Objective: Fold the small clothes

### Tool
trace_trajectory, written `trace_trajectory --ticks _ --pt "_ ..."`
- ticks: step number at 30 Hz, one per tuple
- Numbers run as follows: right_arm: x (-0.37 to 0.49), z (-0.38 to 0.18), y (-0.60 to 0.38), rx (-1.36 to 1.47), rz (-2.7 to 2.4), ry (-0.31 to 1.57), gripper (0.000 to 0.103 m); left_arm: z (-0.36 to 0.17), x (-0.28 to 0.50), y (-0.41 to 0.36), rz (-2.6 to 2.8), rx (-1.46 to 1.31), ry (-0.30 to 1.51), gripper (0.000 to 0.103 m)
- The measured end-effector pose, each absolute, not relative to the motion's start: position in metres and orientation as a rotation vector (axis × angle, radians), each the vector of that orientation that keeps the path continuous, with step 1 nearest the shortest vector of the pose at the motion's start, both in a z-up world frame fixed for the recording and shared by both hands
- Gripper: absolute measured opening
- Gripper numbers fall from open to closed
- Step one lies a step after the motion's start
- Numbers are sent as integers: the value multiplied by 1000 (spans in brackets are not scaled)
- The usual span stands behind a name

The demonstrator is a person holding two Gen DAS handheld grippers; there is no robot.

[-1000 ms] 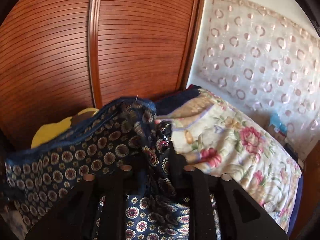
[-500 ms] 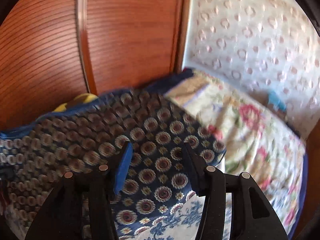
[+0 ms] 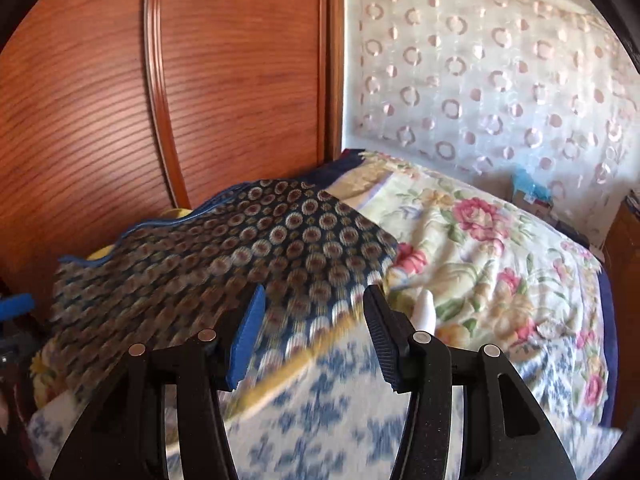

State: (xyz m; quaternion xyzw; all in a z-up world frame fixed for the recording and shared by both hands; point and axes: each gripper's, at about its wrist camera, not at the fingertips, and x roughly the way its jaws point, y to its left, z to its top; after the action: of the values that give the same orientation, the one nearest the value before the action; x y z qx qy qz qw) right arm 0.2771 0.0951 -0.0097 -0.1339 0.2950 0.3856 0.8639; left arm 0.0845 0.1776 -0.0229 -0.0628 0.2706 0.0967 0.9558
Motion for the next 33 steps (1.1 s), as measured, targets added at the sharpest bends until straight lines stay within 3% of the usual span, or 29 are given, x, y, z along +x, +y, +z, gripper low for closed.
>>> trace_trajectory --ticks 4,9,14,33 --pt "243 -1 60 -256 791 607 61 -12 72 159 182 -105 528 67" --pt "199 6 10 -208 742 599 66 -6 62 133 139 -91 519 67" --pt "165 8 -36 -163 669 600 79 -5 58 104 117 -67 526 67" --pt "58 68 -171 -87 320 450 80 49 47 19 -32 -48 458 68"
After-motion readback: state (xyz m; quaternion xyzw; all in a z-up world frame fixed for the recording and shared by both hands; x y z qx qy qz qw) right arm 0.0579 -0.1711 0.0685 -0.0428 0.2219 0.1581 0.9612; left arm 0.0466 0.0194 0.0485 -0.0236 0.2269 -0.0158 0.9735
